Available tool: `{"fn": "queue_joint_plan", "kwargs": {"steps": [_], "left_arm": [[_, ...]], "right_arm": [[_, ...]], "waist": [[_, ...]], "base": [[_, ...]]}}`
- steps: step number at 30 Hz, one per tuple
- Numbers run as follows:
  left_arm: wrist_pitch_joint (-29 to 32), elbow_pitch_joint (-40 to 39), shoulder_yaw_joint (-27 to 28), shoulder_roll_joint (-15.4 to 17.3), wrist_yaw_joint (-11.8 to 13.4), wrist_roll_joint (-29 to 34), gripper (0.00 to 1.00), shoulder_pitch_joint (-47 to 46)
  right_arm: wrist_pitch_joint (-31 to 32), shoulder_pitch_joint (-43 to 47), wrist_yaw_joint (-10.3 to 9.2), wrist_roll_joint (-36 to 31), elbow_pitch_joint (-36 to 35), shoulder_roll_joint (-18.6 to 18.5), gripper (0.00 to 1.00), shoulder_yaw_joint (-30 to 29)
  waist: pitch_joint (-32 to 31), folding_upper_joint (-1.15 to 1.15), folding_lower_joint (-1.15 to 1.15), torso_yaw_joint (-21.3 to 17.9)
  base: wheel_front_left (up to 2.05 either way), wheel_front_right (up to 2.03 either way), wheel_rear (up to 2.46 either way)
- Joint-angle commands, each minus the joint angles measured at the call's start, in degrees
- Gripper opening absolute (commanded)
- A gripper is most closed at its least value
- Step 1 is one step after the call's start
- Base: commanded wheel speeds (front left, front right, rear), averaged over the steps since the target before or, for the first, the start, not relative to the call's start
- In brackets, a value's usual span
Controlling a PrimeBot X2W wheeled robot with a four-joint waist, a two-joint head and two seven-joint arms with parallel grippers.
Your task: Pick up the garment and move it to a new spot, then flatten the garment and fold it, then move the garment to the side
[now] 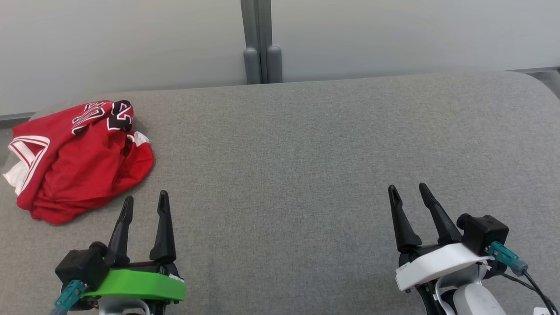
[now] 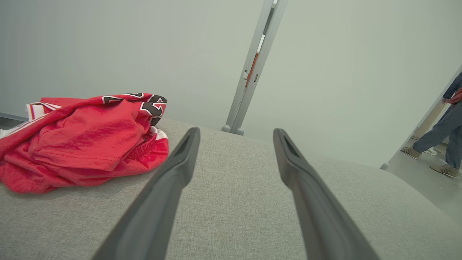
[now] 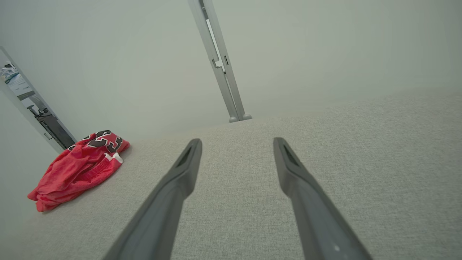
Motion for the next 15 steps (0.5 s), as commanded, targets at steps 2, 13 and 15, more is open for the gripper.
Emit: {"fn": "queue_joint_plan", "kwargs": {"steps": [2, 13, 15], "left_arm": [[-0.6, 0.0, -0.1, 0.4, 0.3, 2.0, 1.0, 0.1], [-1.9, 1.1, -0.8, 0.5, 0.7, 6.3, 1.0, 0.7], [-2.2, 1.3, -0.9, 0.5, 0.8, 7.2, 1.0, 0.8]], "right_arm": [[-0.7, -0.1, 0.02, -2.1, -0.7, -0.3, 1.0, 0.5], [-2.0, 0.9, 0.03, -5.7, -0.3, -0.3, 1.0, -1.2], [-2.2, 1.0, 0.03, -6.5, -0.1, -0.3, 1.0, -1.3]], "waist": [[-0.1, 0.0, 0.0, -0.1], [-0.8, 0.0, 0.0, -0.3], [-0.9, 0.0, 0.0, -0.3]], "base": [[0.0, 0.0, 0.0], [0.0, 0.0, 0.0], [0.0, 0.0, 0.0]]}}
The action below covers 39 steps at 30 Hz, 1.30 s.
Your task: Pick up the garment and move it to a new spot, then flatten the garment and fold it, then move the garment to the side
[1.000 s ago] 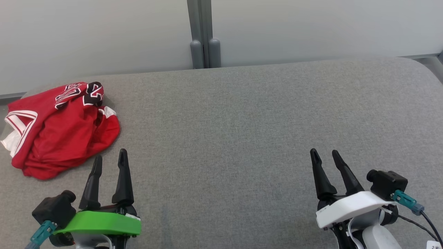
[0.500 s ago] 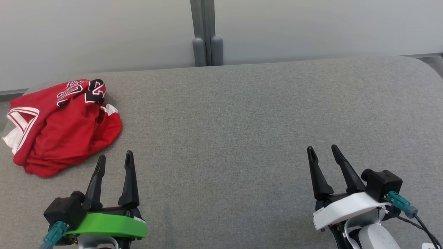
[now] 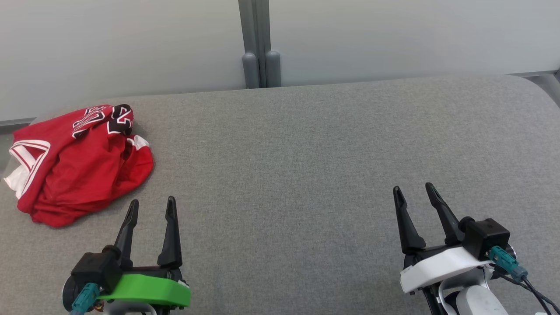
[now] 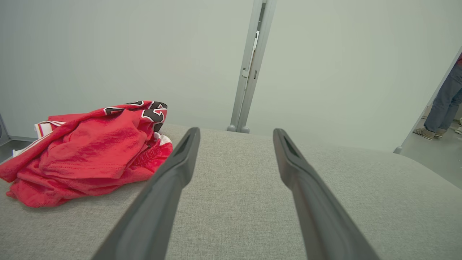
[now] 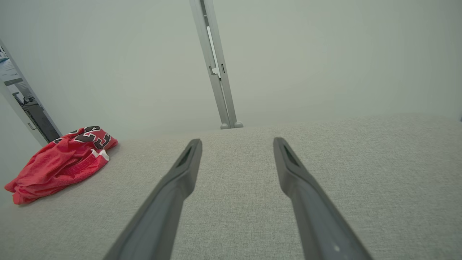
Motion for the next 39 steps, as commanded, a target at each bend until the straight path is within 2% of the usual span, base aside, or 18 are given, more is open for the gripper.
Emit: {"fn": "queue_joint_plan", "kwargs": {"steps": [1, 21, 39], "left_arm": [[-0.6, 0.0, -0.1, 0.4, 0.2, 1.4, 1.0, 0.4], [-2.6, 1.2, -0.9, 0.5, 0.6, 8.8, 1.0, 0.9], [-2.5, 2.1, -0.9, 0.5, 0.1, 8.2, 1.0, 1.2]], "right_arm": [[-0.6, 0.5, 0.02, -1.3, 0.0, -0.2, 1.0, -0.2], [-2.6, 1.2, 0.01, -8.2, 1.0, -0.3, 1.0, -0.3], [-2.5, 1.4, 0.01, -7.6, 1.8, -0.3, 1.0, 0.2]], "waist": [[-0.1, 0.0, 0.0, 0.0], [-0.7, 0.0, 0.0, 0.1], [-1.3, 0.0, 0.0, 0.3]], "base": [[0.0, 0.0, 0.0], [0.0, 0.0, 0.0], [0.0, 0.0, 0.0]]}}
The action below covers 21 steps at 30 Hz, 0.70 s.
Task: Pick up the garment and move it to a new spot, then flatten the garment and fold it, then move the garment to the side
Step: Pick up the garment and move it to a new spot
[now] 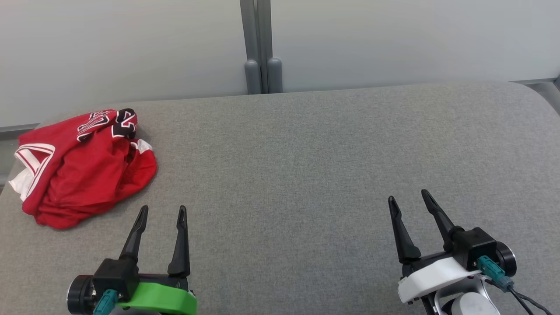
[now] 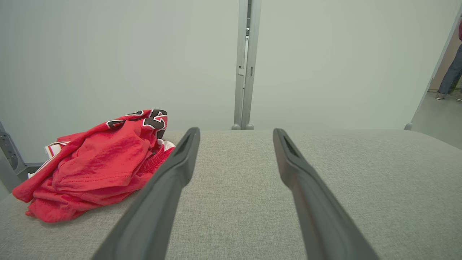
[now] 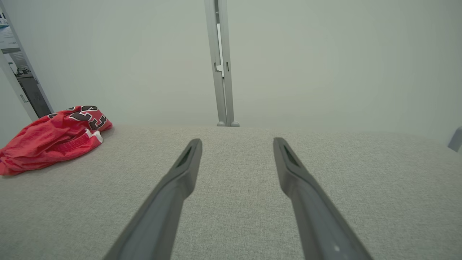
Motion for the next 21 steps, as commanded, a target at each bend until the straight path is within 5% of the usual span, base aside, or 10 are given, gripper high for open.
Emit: {"fn": "queue_joint_plan", "kwargs": {"steps": [1, 10, 21], "left_arm": [[-0.2, 0.2, 0.1, 0.4, -0.1, 0.0, 1.0, 0.5], [-0.2, 0.6, -0.2, 0.4, -0.1, -0.1, 1.0, 0.3], [-0.2, -0.1, 0.5, 0.4, -0.3, -0.7, 1.0, 1.5]], "right_arm": [[-0.3, 0.6, 0.0, 0.1, 0.1, -0.2, 1.0, 0.0], [-0.3, 1.3, 0.0, 0.3, -0.5, -0.2, 1.0, 0.4], [-0.2, 3.1, 0.0, 1.2, -0.4, -0.2, 1.0, 1.0]], "waist": [[0.0, 0.0, 0.0, 0.1], [-0.1, 0.0, 0.0, 2.7], [-1.1, 0.0, 0.0, 13.3]], "base": [[0.0, 0.0, 0.0], [0.0, 0.0, 0.0], [0.0, 0.0, 0.0]]}}
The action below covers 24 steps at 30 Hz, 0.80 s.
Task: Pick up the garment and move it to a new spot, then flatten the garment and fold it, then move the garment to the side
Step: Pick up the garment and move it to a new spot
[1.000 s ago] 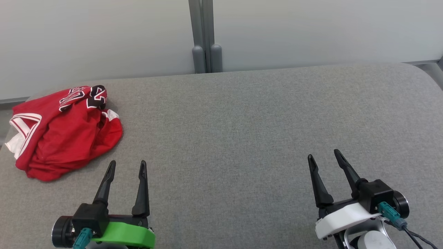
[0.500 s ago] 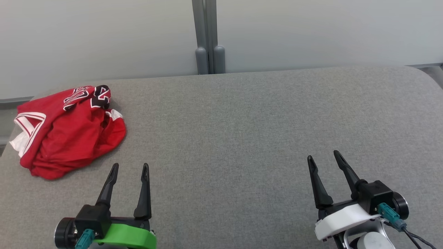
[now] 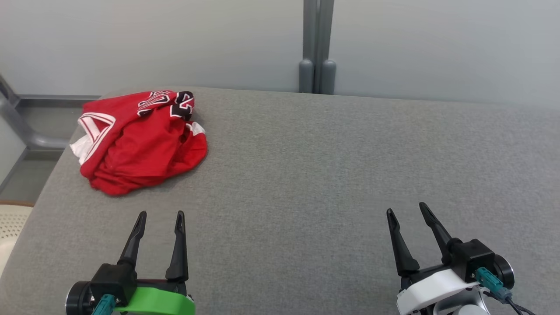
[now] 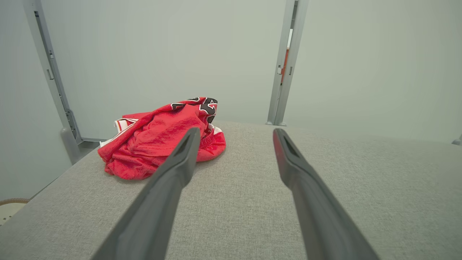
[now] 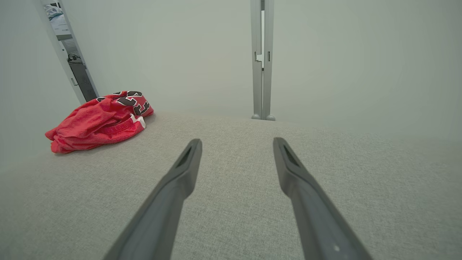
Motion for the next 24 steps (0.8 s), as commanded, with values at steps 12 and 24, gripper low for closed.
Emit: {"fn": "queue_joint_plan", "kwargs": {"steps": [12, 24], "left_arm": [[-0.1, -1.7, 2.3, 0.3, -0.5, -1.4, 1.0, 2.0], [-0.1, -2.4, 3.8, 0.3, 0.1, -1.3, 1.0, 2.5]], "right_arm": [[-0.2, 1.4, 0.0, 1.1, 0.2, -0.2, 1.0, 0.9], [-0.2, -0.2, 0.0, 1.0, 0.6, -0.2, 1.0, 2.3]], "waist": [[-1.5, 0.0, 0.0, 14.3], [-0.4, 0.0, 0.0, 17.4]], "base": [[0.0, 0.0, 0.0], [0.0, 0.0, 0.0]]}}
